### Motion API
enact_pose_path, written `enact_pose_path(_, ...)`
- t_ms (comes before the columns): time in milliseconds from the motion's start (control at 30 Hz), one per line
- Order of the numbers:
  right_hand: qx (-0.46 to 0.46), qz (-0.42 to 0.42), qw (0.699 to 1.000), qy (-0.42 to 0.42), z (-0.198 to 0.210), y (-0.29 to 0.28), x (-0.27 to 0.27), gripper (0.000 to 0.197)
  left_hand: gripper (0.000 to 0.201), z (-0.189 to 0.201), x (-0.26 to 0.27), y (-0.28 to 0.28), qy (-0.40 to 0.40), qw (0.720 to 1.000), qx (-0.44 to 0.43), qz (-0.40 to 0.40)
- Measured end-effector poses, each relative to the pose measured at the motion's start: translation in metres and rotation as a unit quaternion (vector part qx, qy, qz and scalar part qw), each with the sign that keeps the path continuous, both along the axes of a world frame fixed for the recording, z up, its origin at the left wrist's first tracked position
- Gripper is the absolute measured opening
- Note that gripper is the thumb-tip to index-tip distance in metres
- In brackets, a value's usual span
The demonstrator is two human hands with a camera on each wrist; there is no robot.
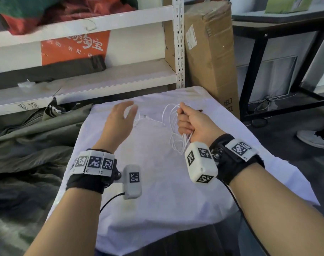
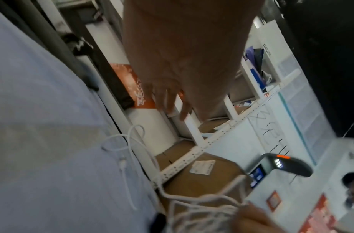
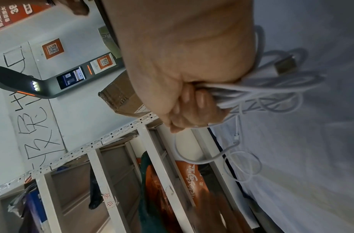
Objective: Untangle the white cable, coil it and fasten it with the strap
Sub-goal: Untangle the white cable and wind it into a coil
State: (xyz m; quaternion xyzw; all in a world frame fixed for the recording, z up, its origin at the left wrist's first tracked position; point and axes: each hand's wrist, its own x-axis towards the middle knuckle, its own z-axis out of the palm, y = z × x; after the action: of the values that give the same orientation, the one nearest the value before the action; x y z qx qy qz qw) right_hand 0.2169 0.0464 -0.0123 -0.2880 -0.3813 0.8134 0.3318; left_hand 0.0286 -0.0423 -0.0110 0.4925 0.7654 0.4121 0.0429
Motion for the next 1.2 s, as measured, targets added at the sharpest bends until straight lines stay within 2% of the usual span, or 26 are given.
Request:
enact_pose_path(67, 0.011, 0.011, 1.000, -0.013, 0.001, -0.002, -0.001, 0.037, 0.039, 0.009, 0.022, 0.001, -0.124, 0.986, 0.030, -0.111)
enact_pose_path(100, 0.016, 0.018, 1.000, -0.016, 0.000, -0.003, -0.002, 0.036, 0.036, 0.012, 0.031, 0.000, -0.136, 0.979, 0.016, -0.150)
enact_pose_path(167, 0.025, 0.037, 0.999, -0.016, -0.001, -0.004, -0.005, 0.036, 0.027, 0.012, 0.041, -0.001, -0.111, 0.976, -0.033, -0.185)
enact_pose_path(233, 0.032, 0.063, 0.997, -0.012, -0.002, -0.005, -0.007, 0.036, 0.019, 0.009, 0.040, -0.001, -0.133, 0.971, -0.044, -0.195)
enact_pose_path(400, 0.067, 0.147, 0.986, -0.039, 0.000, -0.009, -0.008, 0.037, 0.023, 0.006, 0.023, -0.004, -0.220, 0.952, 0.012, -0.213)
enact_pose_path(533, 0.078, 0.293, 0.951, -0.065, 0.002, -0.018, -0.008, 0.038, 0.018, 0.007, 0.022, 0.001, -0.188, 0.965, 0.066, -0.168)
enact_pose_path(600, 0.052, 0.331, 0.942, -0.017, 0.006, -0.018, -0.006, 0.043, 0.017, 0.004, 0.019, 0.002, -0.193, 0.967, 0.073, -0.152)
enact_pose_path(733, 0.016, 0.352, 0.926, 0.138, 0.019, -0.007, 0.004, 0.043, 0.031, -0.010, 0.002, 0.002, -0.200, 0.971, 0.044, -0.122)
enact_pose_path(833, -0.021, 0.391, 0.876, 0.283, 0.024, 0.003, 0.009, 0.041, 0.033, -0.015, -0.002, 0.001, -0.196, 0.972, 0.000, -0.128)
enact_pose_path(900, -0.034, 0.373, 0.861, 0.343, 0.024, 0.007, 0.010, 0.040, 0.033, -0.016, 0.000, 0.002, -0.185, 0.973, -0.024, -0.136)
enact_pose_path(967, -0.050, 0.317, 0.858, 0.400, 0.024, 0.010, 0.009, 0.044, 0.031, -0.015, 0.001, 0.002, -0.183, 0.971, -0.049, -0.146)
enact_pose_path(1100, -0.102, 0.057, 0.875, 0.471, 0.020, 0.023, 0.018, 0.056, 0.034, -0.019, -0.006, -0.006, -0.141, 0.971, -0.142, -0.133)
enact_pose_path(1200, -0.134, -0.161, 0.887, 0.411, 0.010, 0.036, 0.030, 0.052, 0.028, -0.016, -0.015, -0.012, -0.098, 0.976, -0.161, -0.111)
